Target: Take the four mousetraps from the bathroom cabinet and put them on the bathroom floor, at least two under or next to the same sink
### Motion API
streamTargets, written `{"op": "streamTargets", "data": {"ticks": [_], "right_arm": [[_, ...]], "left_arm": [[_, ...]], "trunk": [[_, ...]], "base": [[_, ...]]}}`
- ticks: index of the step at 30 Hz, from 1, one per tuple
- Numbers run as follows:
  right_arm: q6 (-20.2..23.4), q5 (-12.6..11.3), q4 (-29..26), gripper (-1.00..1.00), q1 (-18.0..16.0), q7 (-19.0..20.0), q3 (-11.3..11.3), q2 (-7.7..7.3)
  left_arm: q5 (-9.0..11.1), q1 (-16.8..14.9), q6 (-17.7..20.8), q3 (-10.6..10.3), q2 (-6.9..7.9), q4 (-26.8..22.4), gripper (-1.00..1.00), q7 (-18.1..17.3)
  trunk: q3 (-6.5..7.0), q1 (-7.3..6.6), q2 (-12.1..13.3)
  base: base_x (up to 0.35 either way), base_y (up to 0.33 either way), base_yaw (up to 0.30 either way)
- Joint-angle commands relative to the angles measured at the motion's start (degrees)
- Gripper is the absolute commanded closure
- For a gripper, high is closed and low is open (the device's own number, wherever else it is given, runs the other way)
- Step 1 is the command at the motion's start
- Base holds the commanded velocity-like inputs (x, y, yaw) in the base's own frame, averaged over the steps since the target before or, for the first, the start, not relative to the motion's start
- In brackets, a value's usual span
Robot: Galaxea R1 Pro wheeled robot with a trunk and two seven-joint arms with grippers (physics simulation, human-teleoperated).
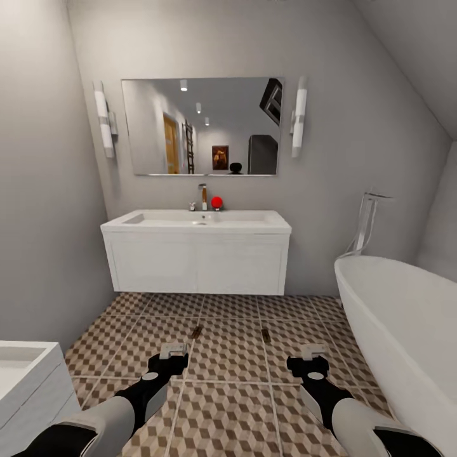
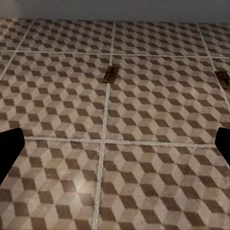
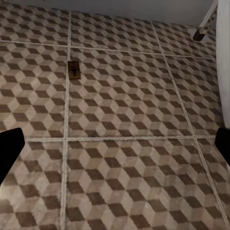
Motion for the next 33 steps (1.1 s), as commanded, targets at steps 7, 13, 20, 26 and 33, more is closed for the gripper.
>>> {"op": "streamTargets", "data": {"ticks": [7, 13, 20, 26, 33], "right_arm": [[-0.2, 0.6, 0.1, -1.0, 0.0, -0.2, -0.5, 0.01], [-0.2, 0.6, 0.2, -1.0, 0.0, -0.2, -0.5, 0.0], [-0.3, 0.7, 1.4, -1.0, 0.0, -0.2, -0.5, -0.06], [-0.3, 0.8, 1.7, -1.0, 0.0, -0.2, -0.5, -0.08], [-0.4, 0.8, 1.8, -1.0, 0.0, -0.2, -0.5, -0.1]], "left_arm": [[0.6, 0.0, -0.2, -0.5, -0.01, 0.3, -1.0, 0.1], [0.6, 0.0, -0.2, -0.5, -0.03, 0.3, -1.0, 0.1], [0.6, 0.0, -0.2, -0.5, 0.01, 0.4, -1.0, 0.1], [0.6, 0.0, -0.2, -0.5, 0.03, 0.4, -1.0, 0.1], [0.7, 0.0, -0.2, -0.5, 0.04, 0.4, -1.0, 0.1]], "trunk": [[1.2, -1.55, 2.8], [2.28, -2.87, 5.2], [3.53, -4.41, 8.0], [4.61, -5.73, 10.4], [5.87, -7.26, 13.2]], "base": [[0.0, 0.0, 0.0], [0.0, 0.0, 0.0], [0.0, 0.0, 0.0], [0.0, 0.0, 0.0], [0.0, 0.0, 0.0]]}}
